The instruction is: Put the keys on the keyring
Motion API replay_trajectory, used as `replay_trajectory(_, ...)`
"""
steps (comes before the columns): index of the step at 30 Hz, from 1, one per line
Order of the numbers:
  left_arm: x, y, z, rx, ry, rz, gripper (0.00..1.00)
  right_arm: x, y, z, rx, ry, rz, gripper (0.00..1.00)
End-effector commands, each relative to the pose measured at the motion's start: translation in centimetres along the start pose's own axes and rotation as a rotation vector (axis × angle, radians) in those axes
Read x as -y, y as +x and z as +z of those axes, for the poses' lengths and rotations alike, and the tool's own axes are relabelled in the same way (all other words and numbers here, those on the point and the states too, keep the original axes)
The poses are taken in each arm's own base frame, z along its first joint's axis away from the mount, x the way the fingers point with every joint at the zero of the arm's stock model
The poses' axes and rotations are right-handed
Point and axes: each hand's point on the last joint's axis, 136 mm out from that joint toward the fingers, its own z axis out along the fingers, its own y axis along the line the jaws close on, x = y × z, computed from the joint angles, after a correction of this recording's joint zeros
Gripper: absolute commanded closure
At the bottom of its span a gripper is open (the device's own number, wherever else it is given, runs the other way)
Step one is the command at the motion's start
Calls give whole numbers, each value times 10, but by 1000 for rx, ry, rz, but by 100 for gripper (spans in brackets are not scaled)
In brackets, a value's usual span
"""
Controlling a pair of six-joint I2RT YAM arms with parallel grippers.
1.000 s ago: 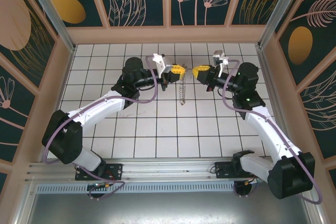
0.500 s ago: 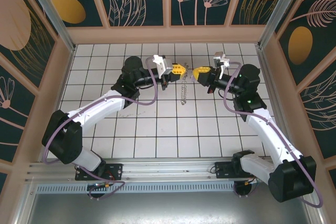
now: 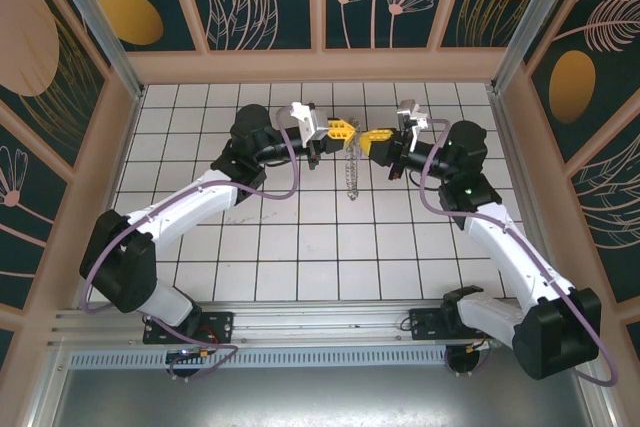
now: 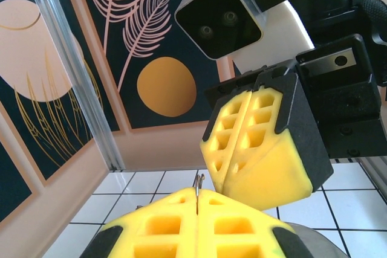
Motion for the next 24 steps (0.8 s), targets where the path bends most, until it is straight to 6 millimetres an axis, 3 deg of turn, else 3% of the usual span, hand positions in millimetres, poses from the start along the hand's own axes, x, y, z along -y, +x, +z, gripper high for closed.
replay_trajectory(1, 0, -22, 3, 52, 13, 61, 100, -11, -22, -1, 36, -12, -92, 100)
replay_trajectory(13, -3, -14, 6, 35, 9, 45, 100, -7, -29, -7, 52, 57, -125, 100)
replay_trajectory(24, -2, -14, 8, 37, 25, 24, 100, -14, -39, -5, 67, 20, -134, 100)
